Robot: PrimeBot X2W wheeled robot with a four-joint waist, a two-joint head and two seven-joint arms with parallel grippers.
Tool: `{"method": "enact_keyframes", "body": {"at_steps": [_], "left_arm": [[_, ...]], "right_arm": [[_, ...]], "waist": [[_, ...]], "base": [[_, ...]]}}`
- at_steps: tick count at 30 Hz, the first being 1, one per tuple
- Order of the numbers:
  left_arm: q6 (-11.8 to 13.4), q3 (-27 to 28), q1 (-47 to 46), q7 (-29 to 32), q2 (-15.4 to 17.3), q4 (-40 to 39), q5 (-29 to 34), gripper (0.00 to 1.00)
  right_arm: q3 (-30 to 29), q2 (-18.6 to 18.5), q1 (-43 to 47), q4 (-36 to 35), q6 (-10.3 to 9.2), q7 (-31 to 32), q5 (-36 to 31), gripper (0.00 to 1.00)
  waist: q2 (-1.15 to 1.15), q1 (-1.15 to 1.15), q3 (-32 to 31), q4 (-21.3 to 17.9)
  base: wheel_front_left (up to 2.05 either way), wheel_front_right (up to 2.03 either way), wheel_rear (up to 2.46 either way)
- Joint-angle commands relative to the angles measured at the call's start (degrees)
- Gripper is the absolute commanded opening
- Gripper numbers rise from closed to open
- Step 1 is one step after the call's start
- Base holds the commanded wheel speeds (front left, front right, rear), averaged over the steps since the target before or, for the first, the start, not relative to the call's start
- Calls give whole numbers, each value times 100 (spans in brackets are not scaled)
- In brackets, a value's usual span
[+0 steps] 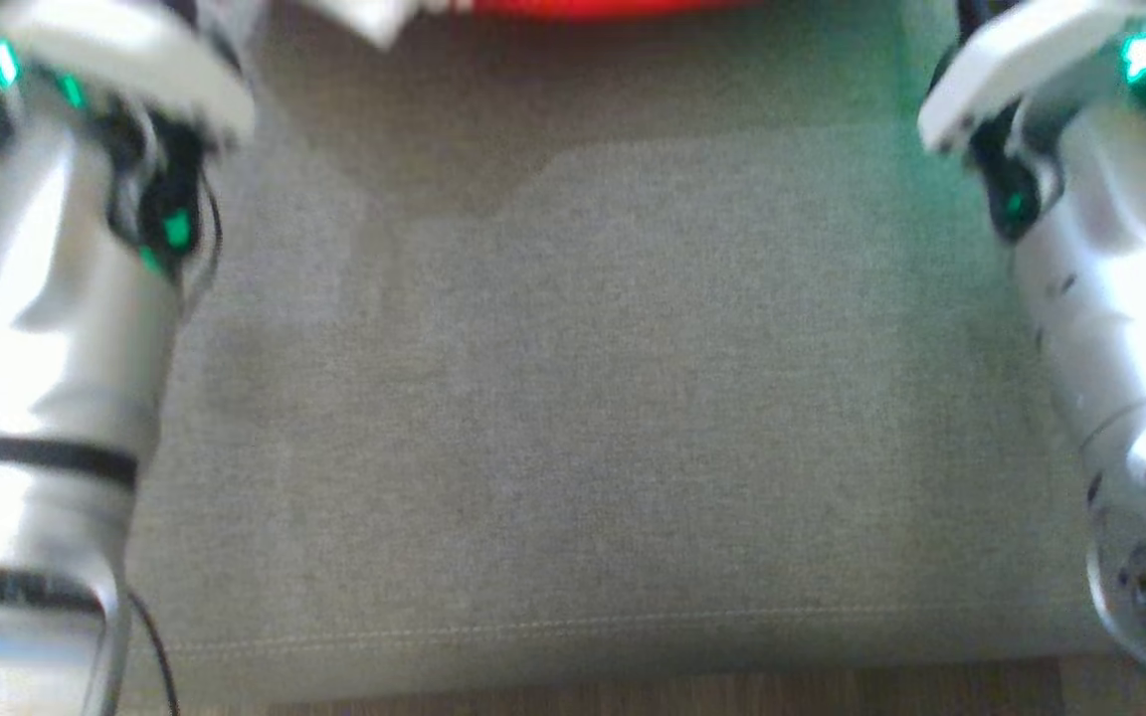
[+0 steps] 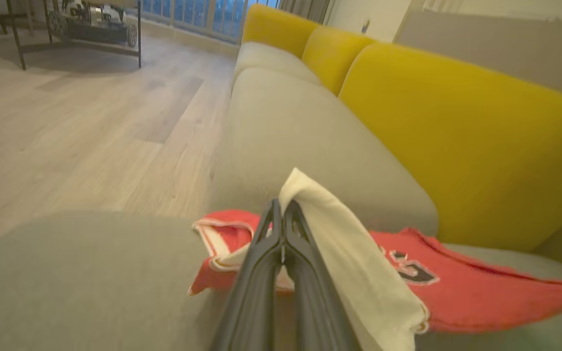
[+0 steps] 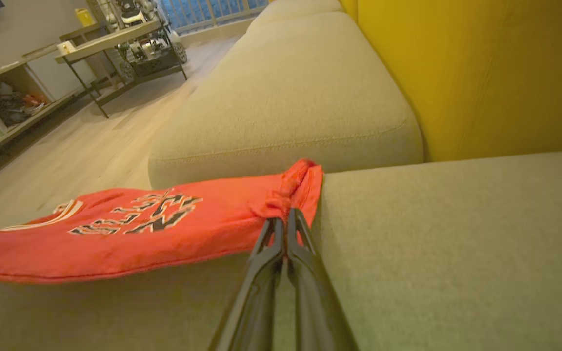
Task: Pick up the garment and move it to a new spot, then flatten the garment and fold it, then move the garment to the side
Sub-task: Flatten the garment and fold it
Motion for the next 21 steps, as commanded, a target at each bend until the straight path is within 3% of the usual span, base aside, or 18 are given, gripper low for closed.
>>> {"method": "enact_keyframes", "body": {"at_steps": [1, 12, 21], "left_arm": [[-24, 99, -39, 30, 329, -175, -3, 0], [-113, -553, 2221, 738, 836, -978, -287, 0], [85, -598, 3403, 1354, 1211, -1912, -584, 0]], "right_arm": [[113, 74, 36, -133, -2, 26, 85, 0], [797, -167, 1332, 15, -2, 428, 585, 0], [1466, -281, 2031, -216, -2, 545, 865, 0]], "waist": [[0, 1, -285, 63], [0, 1, -1273, 64], [0, 1, -1793, 43]], "base": [[0, 0, 0], [0, 0, 0], [0, 0, 0]]}}
